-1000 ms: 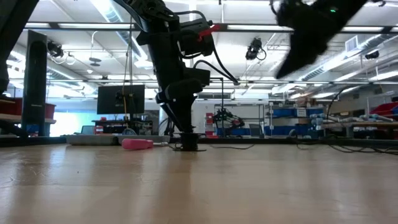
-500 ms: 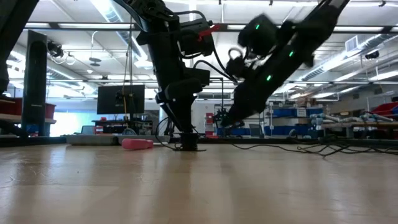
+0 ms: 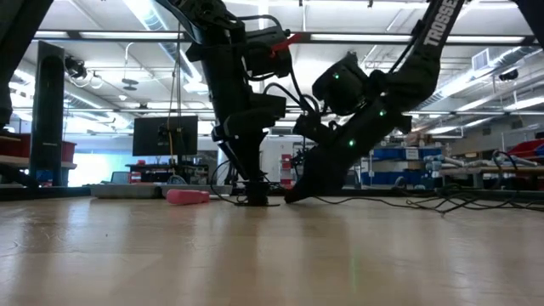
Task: Coil cords
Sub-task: Uncoil the black wire from the spool
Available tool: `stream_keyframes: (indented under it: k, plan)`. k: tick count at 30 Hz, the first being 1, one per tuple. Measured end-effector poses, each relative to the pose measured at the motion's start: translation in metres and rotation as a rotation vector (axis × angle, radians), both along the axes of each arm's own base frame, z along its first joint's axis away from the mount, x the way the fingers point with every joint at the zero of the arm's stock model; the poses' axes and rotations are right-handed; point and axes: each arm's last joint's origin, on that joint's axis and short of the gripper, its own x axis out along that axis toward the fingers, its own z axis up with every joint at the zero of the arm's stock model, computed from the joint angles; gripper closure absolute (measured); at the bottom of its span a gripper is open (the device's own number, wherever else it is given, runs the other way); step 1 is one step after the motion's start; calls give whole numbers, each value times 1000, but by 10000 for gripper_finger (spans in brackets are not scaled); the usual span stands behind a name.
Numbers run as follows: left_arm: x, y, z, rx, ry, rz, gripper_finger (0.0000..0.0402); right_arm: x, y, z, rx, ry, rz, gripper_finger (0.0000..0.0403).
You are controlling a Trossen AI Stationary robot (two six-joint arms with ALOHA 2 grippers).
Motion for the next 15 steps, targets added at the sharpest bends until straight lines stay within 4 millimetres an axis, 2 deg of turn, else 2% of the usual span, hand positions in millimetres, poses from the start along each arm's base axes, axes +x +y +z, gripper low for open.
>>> stream_keyframes:
  k: [2, 7, 10, 15]
  plan:
    - [0, 0, 0, 0, 1, 0, 145, -3, 2, 1, 47, 26, -17, 388]
    - [0, 0, 0, 0, 3, 0, 145, -19, 23, 18, 124, 157, -38, 399]
    - [0, 0, 0, 3, 3, -2, 145, -38, 40, 31, 171, 291, -34, 399]
    - [1, 0, 0, 4, -8, -1, 145, -81, 68, 55, 269, 523, -120, 401]
